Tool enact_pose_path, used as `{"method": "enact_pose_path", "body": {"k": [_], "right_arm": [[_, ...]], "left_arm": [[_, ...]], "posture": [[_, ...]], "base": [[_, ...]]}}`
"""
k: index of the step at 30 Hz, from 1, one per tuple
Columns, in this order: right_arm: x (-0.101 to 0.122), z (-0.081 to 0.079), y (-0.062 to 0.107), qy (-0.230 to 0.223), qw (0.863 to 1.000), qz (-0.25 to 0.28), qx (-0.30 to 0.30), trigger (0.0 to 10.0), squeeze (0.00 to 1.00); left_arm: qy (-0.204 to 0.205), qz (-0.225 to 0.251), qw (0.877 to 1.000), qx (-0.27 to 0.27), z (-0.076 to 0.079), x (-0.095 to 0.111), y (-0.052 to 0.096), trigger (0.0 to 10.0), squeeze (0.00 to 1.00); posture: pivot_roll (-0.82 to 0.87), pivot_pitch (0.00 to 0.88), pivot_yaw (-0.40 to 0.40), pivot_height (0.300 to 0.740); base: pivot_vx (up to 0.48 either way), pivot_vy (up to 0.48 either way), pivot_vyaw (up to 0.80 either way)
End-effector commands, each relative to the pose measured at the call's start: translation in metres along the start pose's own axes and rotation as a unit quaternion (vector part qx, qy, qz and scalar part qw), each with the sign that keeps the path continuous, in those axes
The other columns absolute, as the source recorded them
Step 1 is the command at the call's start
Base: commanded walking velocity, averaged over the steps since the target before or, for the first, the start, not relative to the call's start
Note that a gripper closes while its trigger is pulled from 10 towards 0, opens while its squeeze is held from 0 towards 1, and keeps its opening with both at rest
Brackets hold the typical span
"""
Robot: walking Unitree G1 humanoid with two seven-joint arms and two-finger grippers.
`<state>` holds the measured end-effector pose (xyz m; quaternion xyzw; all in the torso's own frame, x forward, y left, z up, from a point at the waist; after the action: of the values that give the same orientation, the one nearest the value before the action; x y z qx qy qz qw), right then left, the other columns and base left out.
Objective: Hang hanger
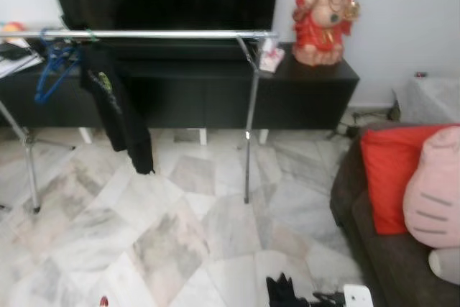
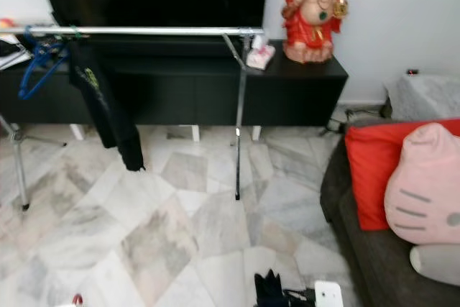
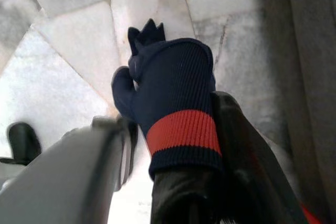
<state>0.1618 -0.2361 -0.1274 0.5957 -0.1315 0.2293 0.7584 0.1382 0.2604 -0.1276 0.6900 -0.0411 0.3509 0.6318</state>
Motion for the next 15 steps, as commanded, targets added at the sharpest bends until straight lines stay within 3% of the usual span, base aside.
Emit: {"method": "enact_pose_path", "body": {"k": [1,9,15], "right_arm": [[0.0135,0.0050,-0.0019,-0.006,1.000,0.018,-0.007,10.0,0.00],[0.0152,0.0047,-0.0022,-0.009,1.000,0.019,-0.008,10.0,0.00],[0.0152,0.0047,-0.0023,-0.010,1.000,0.018,-0.008,10.0,0.00]], "left_arm": [[-0.009,-0.015,1.000,0.006,-0.0021,-0.0061,0.0007,10.0,0.00],[0.001,-0.017,1.000,0.007,-0.0032,-0.0049,0.0004,10.0,0.00],[0.001,-0.018,1.000,0.007,-0.0034,-0.0048,0.0004,10.0,0.00]], "posture": [[-0.01,0.000,-0.016,0.740],[-0.01,0.000,-0.014,0.740],[-0.01,0.000,-0.012,0.740]], "base": [[0.000,0.000,0.00],[0.000,0.000,0.00],[0.000,0.319,0.00]]}}
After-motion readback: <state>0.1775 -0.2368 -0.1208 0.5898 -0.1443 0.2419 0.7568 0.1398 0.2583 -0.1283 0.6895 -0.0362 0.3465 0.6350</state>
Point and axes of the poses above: a point about 5 cm out from each wrist's last joint towards the gripper, its own y axis pointing back from the gripper into the wrist, its own x axis along the axis of the wrist's last joint, z = x × y, the point moved 4 cm from there along -y, pointing out of the wrist towards the gripper, and after that the axes turned 15 degrees about y, right-handed, at the moved point
